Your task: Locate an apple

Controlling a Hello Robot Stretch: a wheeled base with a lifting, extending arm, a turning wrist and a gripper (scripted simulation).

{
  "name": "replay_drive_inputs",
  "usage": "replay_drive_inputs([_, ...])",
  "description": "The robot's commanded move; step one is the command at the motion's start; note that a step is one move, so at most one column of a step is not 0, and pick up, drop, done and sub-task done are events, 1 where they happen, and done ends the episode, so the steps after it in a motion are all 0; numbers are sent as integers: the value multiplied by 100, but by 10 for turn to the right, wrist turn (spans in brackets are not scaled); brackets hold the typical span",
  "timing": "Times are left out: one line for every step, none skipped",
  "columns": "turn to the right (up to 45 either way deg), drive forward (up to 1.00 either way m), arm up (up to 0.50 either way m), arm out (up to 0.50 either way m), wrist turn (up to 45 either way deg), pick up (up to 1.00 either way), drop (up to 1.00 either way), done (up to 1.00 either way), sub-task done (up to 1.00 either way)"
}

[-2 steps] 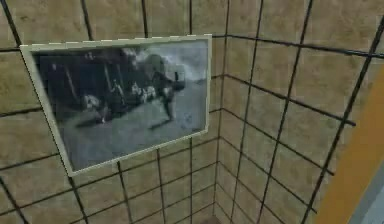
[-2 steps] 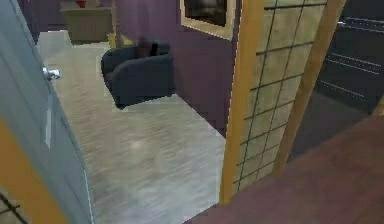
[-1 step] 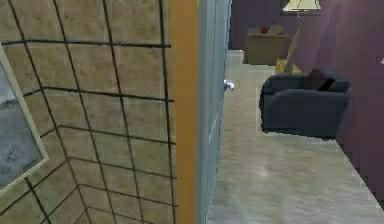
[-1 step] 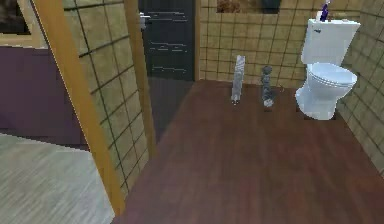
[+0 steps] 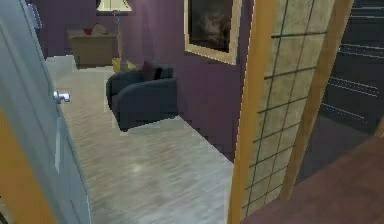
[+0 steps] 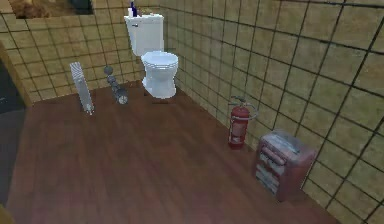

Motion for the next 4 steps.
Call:
replay_drive_inputs([120, 0, 0, 0, 0, 0, 0, 0, 0])
replay_drive_inputs([0, 60, 0, 0, 0, 0, 0, 0, 0])
replay_drive_inputs([-450, 0, 0, 0, 0, 0, 0, 0, 0])
replay_drive_inputs([-30, 0, 0, 0, 0, 0, 0, 0, 0])
